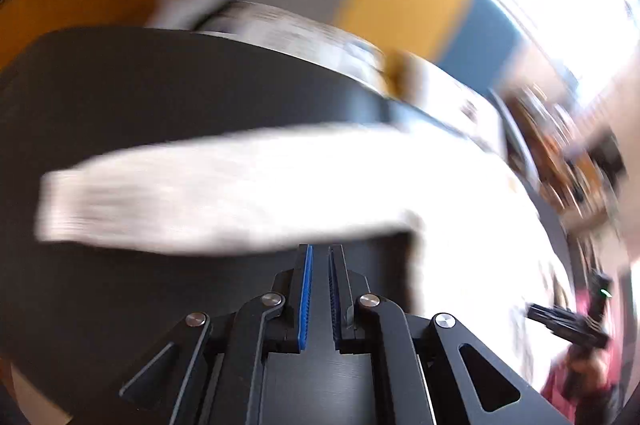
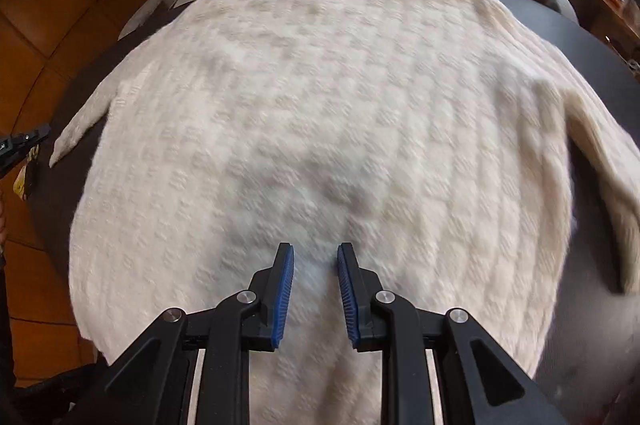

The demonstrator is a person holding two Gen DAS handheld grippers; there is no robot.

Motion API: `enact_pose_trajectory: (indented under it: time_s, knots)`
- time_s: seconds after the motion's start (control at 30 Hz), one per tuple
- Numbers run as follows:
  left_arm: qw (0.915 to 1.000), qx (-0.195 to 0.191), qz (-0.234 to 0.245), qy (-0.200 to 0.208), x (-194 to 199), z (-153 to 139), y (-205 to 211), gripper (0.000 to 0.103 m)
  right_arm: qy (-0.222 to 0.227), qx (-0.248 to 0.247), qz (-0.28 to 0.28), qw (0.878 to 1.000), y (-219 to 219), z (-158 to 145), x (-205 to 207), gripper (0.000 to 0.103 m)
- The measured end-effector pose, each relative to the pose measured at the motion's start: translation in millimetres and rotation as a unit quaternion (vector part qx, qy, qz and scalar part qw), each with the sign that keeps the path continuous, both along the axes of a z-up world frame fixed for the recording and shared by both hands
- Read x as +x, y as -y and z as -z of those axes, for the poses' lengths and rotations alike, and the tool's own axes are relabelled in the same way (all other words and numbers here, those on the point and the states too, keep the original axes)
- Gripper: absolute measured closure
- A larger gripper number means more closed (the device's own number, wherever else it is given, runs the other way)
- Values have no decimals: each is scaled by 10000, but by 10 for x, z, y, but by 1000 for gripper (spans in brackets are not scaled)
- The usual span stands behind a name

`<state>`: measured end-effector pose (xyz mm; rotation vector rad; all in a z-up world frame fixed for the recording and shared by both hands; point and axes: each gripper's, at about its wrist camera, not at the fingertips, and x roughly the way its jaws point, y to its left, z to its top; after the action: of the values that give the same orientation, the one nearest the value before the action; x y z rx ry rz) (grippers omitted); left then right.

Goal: Fold clothes

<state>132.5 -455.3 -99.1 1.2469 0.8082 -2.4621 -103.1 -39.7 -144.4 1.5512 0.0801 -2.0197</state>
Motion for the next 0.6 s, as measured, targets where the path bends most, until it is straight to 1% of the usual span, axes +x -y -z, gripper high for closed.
enact_pose_trajectory:
  time_s: [0.07,0.1,0.13,0.17,0.2,0.27,0.3,0.37,0.4,0.43,0.5,0.6]
  knots:
    - [9982,48,594,31,-253,59,-571,96,127,-570,580,9966,-461,-23,58,81]
    - [9966,84,811,89,-375,101,-807,96,185,-937,987,9905,-748,-44,62,81]
    - [9945,119,1027,146,-498,144,-1044,96,242,-1301,1390,9814,-1035,-65,65,81]
    - [9919,154,1243,203,-621,186,-1280,96,304,-1650,1809,9691,-1318,-70,67,81]
    - [9888,187,1455,261,-740,229,-1515,96,371,-1983,2239,9535,-1597,-61,67,81]
    - [9828,190,1798,379,-880,325,-1962,96,493,-2590,3062,9147,-2146,-28,83,78]
    - [9802,146,1928,429,-742,307,-2283,96,529,-2786,3398,8967,-2362,1,95,77]
    - [9738,-16,2217,504,-848,334,-2728,96,574,-3054,3934,8653,-2692,46,89,76]
    - [9704,-9,2368,467,-955,330,-2814,96,595,-3136,4143,8523,-2817,75,86,76]
    - [9671,-2,2509,433,-1062,327,-2898,96,605,-3189,4305,8422,-2907,106,66,76]
    - [9656,-21,2562,441,-1280,321,-3015,94,616,-3226,4543,8281,-3006,172,-9,75]
    - [9634,-48,2642,453,-1607,314,-3191,93,646,-3204,4787,8149,-3039,271,-183,74]
